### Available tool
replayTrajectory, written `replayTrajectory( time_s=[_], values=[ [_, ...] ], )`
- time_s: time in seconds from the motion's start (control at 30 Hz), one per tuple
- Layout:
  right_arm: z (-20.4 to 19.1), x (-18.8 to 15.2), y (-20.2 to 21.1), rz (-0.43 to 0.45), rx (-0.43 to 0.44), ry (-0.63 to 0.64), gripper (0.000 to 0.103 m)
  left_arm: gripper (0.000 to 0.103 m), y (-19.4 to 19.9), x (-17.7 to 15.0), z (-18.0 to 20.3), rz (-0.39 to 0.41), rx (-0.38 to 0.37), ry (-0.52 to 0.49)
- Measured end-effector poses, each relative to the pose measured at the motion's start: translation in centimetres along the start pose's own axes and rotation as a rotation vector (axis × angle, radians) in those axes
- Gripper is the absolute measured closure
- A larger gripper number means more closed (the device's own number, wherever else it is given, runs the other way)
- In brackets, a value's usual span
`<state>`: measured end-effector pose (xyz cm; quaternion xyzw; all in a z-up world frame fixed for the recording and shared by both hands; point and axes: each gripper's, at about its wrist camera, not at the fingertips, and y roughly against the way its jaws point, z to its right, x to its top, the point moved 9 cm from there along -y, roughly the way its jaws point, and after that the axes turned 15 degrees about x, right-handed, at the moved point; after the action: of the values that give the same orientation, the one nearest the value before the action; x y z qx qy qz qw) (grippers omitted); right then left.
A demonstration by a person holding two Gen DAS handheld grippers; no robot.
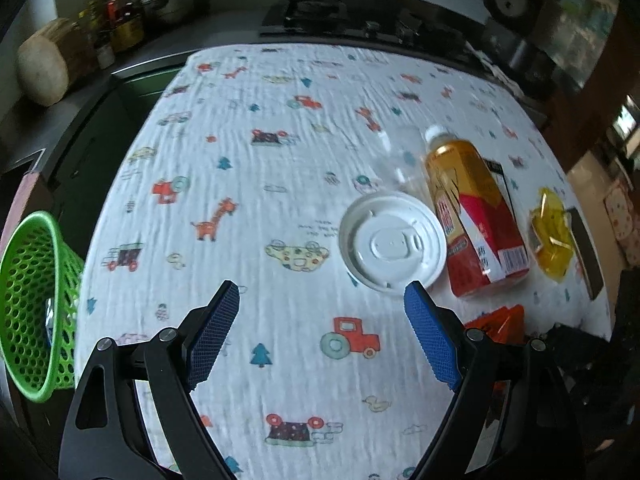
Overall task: Collect trash
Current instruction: 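Grasp the red snack bag with the right tool while the left tool grasps the white plastic lid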
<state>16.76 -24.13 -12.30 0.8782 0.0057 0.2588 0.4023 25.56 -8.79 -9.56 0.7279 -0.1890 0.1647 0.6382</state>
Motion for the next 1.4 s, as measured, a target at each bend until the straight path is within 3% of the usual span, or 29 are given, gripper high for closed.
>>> replayTrajectory(
  time_s=[0.23,0.6,1.4],
  values=[
    [-0.1,-0.2,0.6,0.001,0.013,0.006,0.050,0.013,-1.1,-0.2,2.1,0.015,0.004,-0.088],
    [1.2,-0.9,3.1,0.020,-0.008,-0.002,0.051,0.006,-2.7,-0.1,5.2,0.076,0.004,-0.259],
    [1.8,-0.5,2.6,0.004,0.024,0.009,0.051,0.005,-6.3,1.5,8.4,0.082,-0.068,-0.390]
  ],
)
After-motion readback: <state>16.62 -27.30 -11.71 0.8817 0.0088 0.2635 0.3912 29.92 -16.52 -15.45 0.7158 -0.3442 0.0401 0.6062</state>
